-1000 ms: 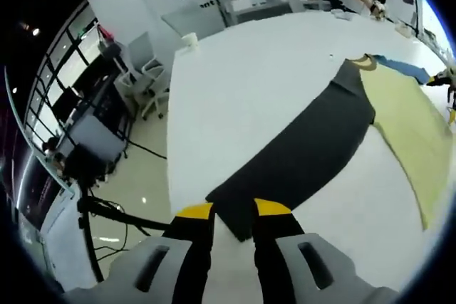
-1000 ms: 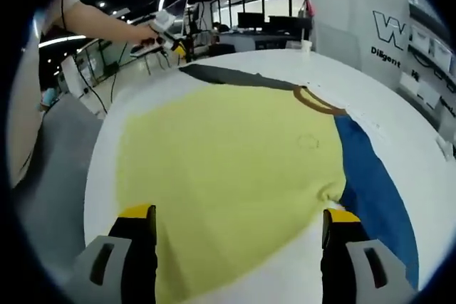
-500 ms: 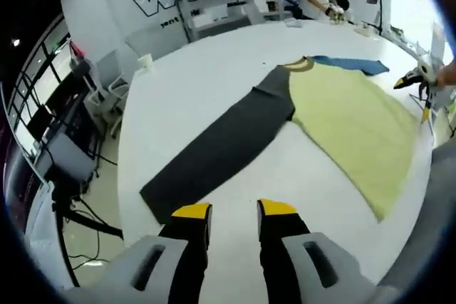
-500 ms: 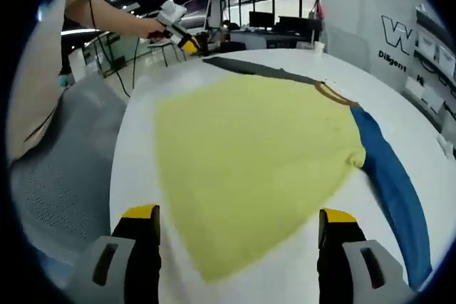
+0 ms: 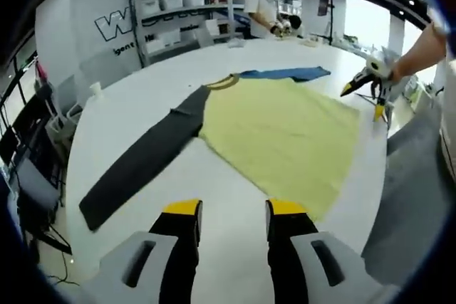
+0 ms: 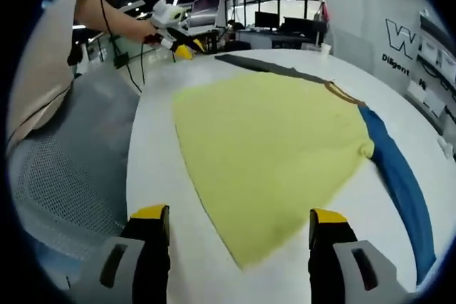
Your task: Fold the garment on the visible template until the final outline fits inside the template.
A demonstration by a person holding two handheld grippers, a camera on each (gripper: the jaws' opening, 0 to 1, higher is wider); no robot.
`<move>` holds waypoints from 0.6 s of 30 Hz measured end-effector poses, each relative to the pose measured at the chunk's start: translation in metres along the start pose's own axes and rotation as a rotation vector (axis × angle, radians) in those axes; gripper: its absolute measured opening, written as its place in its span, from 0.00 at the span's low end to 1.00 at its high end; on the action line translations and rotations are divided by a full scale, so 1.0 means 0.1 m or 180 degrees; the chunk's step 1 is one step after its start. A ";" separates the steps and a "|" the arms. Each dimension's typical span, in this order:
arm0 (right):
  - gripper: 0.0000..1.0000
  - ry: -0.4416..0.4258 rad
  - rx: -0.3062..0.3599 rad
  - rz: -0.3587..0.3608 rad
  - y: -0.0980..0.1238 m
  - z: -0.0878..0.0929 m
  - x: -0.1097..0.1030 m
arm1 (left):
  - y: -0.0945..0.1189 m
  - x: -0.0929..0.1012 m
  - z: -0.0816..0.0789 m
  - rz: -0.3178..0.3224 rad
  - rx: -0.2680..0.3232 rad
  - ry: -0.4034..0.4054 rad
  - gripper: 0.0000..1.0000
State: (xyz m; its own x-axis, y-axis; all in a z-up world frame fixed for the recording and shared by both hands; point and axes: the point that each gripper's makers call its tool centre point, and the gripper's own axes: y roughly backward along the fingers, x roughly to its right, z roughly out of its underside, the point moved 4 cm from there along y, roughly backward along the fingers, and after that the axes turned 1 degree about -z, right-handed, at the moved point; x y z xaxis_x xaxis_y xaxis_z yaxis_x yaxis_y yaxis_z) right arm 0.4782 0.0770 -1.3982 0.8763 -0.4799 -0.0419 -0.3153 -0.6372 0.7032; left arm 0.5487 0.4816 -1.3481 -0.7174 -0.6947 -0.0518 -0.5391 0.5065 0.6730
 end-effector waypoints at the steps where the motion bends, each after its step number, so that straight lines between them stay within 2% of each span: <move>1: 0.73 0.0006 -0.0007 0.0007 0.01 0.01 -0.01 | -0.01 0.05 0.02 0.0051 -0.0009 -0.0018 0.39; 5: 0.63 0.0060 -0.0050 0.0025 0.05 0.05 -0.03 | -0.06 0.26 0.12 0.0184 -0.0069 -0.0116 0.34; 11: 0.39 0.0128 -0.0152 0.0041 0.08 0.15 -0.03 | -0.14 0.57 0.28 0.0425 -0.0217 -0.0418 0.30; 15: 0.25 0.0159 -0.0236 0.0060 0.10 0.21 -0.02 | -0.19 0.66 0.31 0.0489 -0.0262 -0.0499 0.27; 18: 0.20 0.0163 -0.0282 0.0078 0.10 0.25 -0.01 | -0.23 0.71 0.35 0.0546 -0.0360 -0.0695 0.25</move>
State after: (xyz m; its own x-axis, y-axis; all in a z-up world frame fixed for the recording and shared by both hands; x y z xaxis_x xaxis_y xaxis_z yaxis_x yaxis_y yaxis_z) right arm 0.4648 0.0556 -1.4090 0.8869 -0.4617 0.0109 -0.3054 -0.5687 0.7638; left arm 0.4950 0.4389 -1.3935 -0.8783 -0.4715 -0.0794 -0.3580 0.5383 0.7630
